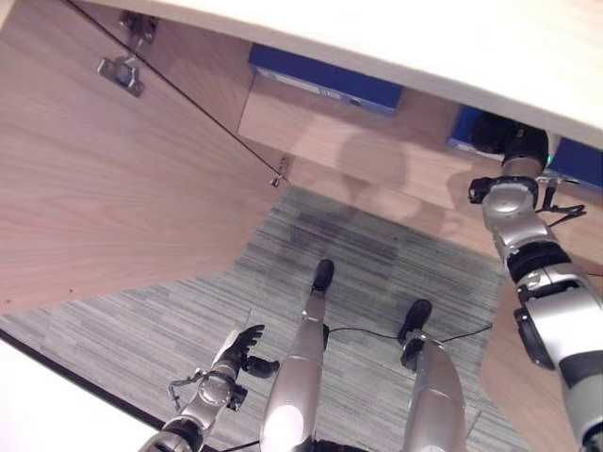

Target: Put the empty folder in the office cabinet

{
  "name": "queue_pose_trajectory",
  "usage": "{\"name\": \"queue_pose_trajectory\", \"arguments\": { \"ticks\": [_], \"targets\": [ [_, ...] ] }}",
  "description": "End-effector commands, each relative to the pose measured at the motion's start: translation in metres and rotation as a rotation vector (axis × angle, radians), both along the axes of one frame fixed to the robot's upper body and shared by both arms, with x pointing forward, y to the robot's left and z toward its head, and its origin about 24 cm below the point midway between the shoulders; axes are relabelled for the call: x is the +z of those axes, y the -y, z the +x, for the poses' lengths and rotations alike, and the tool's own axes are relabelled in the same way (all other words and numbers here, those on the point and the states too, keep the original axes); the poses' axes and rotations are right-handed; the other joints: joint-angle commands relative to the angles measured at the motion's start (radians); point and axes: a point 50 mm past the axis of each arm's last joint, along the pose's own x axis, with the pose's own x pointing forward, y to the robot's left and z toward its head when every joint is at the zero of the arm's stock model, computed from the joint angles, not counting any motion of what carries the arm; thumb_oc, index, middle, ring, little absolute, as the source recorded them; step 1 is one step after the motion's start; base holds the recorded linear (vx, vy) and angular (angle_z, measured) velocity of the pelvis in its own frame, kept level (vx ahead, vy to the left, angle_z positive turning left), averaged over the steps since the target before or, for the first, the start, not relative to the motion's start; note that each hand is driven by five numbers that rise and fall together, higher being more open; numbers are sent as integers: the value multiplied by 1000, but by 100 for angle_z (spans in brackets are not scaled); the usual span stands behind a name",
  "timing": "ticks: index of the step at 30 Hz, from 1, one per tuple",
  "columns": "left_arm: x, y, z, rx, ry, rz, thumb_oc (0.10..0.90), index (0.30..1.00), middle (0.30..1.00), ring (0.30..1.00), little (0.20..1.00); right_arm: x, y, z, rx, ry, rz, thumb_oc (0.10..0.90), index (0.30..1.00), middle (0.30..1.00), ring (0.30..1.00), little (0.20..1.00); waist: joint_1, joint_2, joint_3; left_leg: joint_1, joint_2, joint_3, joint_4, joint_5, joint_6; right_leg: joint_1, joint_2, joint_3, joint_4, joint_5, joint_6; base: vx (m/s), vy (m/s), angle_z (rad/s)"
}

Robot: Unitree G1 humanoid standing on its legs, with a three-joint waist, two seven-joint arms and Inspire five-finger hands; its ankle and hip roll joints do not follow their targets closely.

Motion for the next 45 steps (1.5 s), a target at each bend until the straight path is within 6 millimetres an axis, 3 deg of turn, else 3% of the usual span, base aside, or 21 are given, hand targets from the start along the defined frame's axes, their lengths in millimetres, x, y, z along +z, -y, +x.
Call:
{"name": "queue_pose_trajectory", "arguments": {
  "ticks": [1, 6, 8, 12, 14, 15, 17, 20, 21, 24, 26, 27, 30, 34, 42, 44, 45],
  "targets": [
    [-3, -12, -12, 17, -16, 33, 800, 900, 900, 900, 900, -23, 27, -9, -89, -95, -13, 400, 300, 300, 300, 300, 22, 29, -9, -67, 33, 19, 19, -22, -29, 97, -26, 21, -15, -95, 81, 0, 0, 0],
    [0, -15, -10, 12, 1, 35, 800, 900, 900, 900, 900, 19, 29, -10, -93, 30, -51, 400, 300, 300, 300, 300, 30, 34, -9, -72, 30, 17, 10, -17, -29, 90, -26, 21, -13, -93, 83, 0, 0, 0],
    [2, -17, -9, 0, 2, 40, 800, 900, 900, 900, 900, 50, 32, -12, -108, 100, -83, 400, 300, 300, 300, 300, 35, 33, -9, -71, 29, 17, 9, -16, -30, 87, -26, 24, -10, -90, 83, -20, 8, 5],
    [3, -20, -8, 7, 5, 43, 800, 900, 900, 900, 900, 74, 32, -15, -110, 172, -95, 400, 300, 300, 300, 300, 37, 32, -9, -68, 28, 17, 8, -15, -31, 88, -27, 25, -8, -88, 82, -7, 9, 4],
    [3, -23, -8, 21, -1, 46, 800, 900, 900, 900, 900, 98, 18, -22, -50, 307, -102, 400, 300, 300, 300, 300, 31, 22, -9, -62, 29, 17, 5, -14, -31, 97, -27, 26, -15, -84, 83, 0, 0, 0],
    [3, -23, -8, 21, -2, 47, 800, 900, 900, 900, 900, 98, 18, -22, -51, 306, -101, 400, 300, 300, 300, 300, 32, 22, -9, -61, 29, 17, 5, -14, -31, 98, -27, 26, -15, -84, 83, 0, 0, 0],
    [2, -24, -9, 33, -6, 49, 800, 900, 900, 900, 900, 107, 4, -30, 4, 411, -127, 400, 300, 300, 300, 300, 24, 13, -9, -54, 31, 18, -3, -13, -30, 106, -26, 23, -26, -82, 83, 0, 0, 0],
    [0, -24, -10, 67, -5, 48, 800, 900, 900, 900, 900, 107, -19, -50, 98, 557, -181, 400, 300, 300, 300, 300, 4, -6, -9, -46, 34, 18, -8, -16, -28, 117, -25, 24, -41, -79, 83, 7, -8, 1],
    [-1, -23, -10, 87, -3, 40, 800, 900, 900, 900, 900, 95, -28, -64, 147, 624, -196, 400, 300, 300, 300, 300, -11, -17, -9, -45, 36, 17, -7, -19, -26, 120, -24, 23, -42, -80, 84, 15, -18, 7],
    [-2, -21, -11, 99, -1, 37, 800, 900, 900, 900, 900, 81, -37, -74, 189, 645, -213, 400, 300, 300, 300, 300, -24, -27, -9, -48, 36, 16, -4, -22, -26, 120, -22, 25, -43, -82, 83, 12, -12, 8],
    [-3, -17, -11, 105, -3, 29, 800, 900, 900, 900, 900, 51, -56, -83, 300, 621, -195, 400, 300, 300, 300, 300, -38, -39, -9, -58, 44, 16, -7, -14, -25, 117, -14, 27, -58, -70, 83, 0, 0, 0],
    [-4, -18, -13, 106, -7, 30, 800, 900, 900, 900, 900, 49, -57, -84, 301, 616, -194, 400, 300, 300, 300, 300, -40, -43, -9, -51, 42, 18, -5, -21, -26, 122, -17, 28, -53, -79, 83, -7, 7, -6],
    [-8, -14, -16, 126, -25, 17, 800, 900, 900, 900, 900, 10, -84, -99, 469, 529, -200, 400, 300, 300, 300, 300, -63, -59, -9, -53, 49, 22, -9, -20, -26, 115, -13, 33, -57, -77, 83, 4, 6, -14],
    [-12, -16, -21, 151, -41, 23, 800, 900, 900, 900, 900, -13, -114, -123, 641, 471, -369, 400, 300, 300, 300, 300, -84, -74, -9, -57, 59, 26, -13, -16, -31, 107, -8, 35, -55, -79, 83, 5, -12, -16],
    [-13, -22, -23, 155, -64, 47, 800, 900, 900, 900, 900, -63, -147, -116, 816, 213, -417, 400, 300, 300, 300, 300, -87, -86, -9, -42, 71, 33, -20, -6, -33, 118, -2, 33, -67, -65, 81, -8, -1, -2],
    [-13, -22, -23, 152, -61, 46, 800, 900, 900, 900, 900, -89, -148, -113, 833, 86, -415, 400, 300, 300, 300, 300, -89, -87, -9, -23, 70, 35, -20, -13, -36, 134, -6, 32, -63, -73, 80, 0, 0, 0],
    [-12, -23, -23, 154, -63, 44, 800, 900, 900, 900, 900, -113, -146, -109, 823, -26, -361, 400, 300, 300, 300, 300, -89, -86, -9, -11, 75, 35, -25, -7, -36, 150, -4, 28, -75, -62, 79, 0, 0, 0]
  ]
}}
